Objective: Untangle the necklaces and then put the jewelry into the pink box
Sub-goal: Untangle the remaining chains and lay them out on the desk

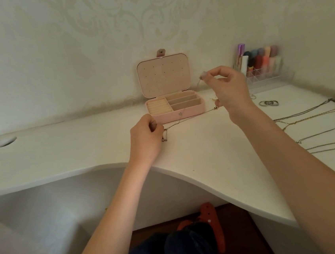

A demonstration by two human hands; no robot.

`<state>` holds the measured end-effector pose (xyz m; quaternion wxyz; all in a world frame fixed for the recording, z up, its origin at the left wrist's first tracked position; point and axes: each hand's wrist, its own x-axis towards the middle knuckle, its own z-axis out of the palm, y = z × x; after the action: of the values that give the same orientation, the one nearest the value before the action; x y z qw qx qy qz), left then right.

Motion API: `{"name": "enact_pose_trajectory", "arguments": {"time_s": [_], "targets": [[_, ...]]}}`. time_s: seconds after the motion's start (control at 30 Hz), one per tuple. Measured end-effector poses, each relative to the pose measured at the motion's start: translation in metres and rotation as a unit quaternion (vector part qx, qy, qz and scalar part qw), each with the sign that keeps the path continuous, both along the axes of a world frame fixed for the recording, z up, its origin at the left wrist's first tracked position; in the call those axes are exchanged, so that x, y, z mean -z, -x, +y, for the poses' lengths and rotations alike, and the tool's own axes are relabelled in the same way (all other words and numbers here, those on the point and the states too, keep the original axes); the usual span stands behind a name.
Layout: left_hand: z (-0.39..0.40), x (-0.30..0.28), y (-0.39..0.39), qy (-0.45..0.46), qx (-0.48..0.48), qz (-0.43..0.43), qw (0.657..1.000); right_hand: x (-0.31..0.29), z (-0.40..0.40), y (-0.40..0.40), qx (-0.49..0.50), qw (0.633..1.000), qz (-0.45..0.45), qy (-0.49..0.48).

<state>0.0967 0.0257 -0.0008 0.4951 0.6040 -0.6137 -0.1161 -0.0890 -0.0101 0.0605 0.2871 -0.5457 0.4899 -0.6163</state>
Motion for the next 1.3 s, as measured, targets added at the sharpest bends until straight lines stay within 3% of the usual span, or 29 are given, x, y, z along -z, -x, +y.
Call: {"name": "enact_pose_trajectory", "arguments": {"time_s": [0.13, 0.33, 0.47, 0.7, 1.1, 1.3], "targets": [[-0.004, 0.002, -0.006, -0.014, -0.014, 0.009, 1.0, 0.001, -0.003, 0.003, -0.002, 0.999, 0.028, 0.034], [-0.009, 0.004, -0.019, 0.002, -0.057, 0.074, 0.996, 0.004, -0.002, 0.006, 0.057, 0.982, 0.163, 0.074], [-0.013, 0.003, -0.023, -0.003, -0.074, 0.092, 0.993, 0.005, 0.002, 0.006, 0.128, 0.941, 0.305, 0.077], [-0.012, 0.003, -0.023, -0.005, -0.102, 0.118, 0.988, 0.002, 0.006, 0.01, 0.252, 0.858, 0.442, 0.075], [-0.006, 0.001, -0.019, -0.017, -0.146, 0.09, 0.985, -0.001, 0.008, 0.028, 0.336, 0.861, 0.373, 0.083], [-0.006, 0.004, -0.016, 0.019, -0.122, 0.04, 0.992, 0.002, 0.005, 0.018, 0.222, 0.905, 0.348, 0.106]]}}
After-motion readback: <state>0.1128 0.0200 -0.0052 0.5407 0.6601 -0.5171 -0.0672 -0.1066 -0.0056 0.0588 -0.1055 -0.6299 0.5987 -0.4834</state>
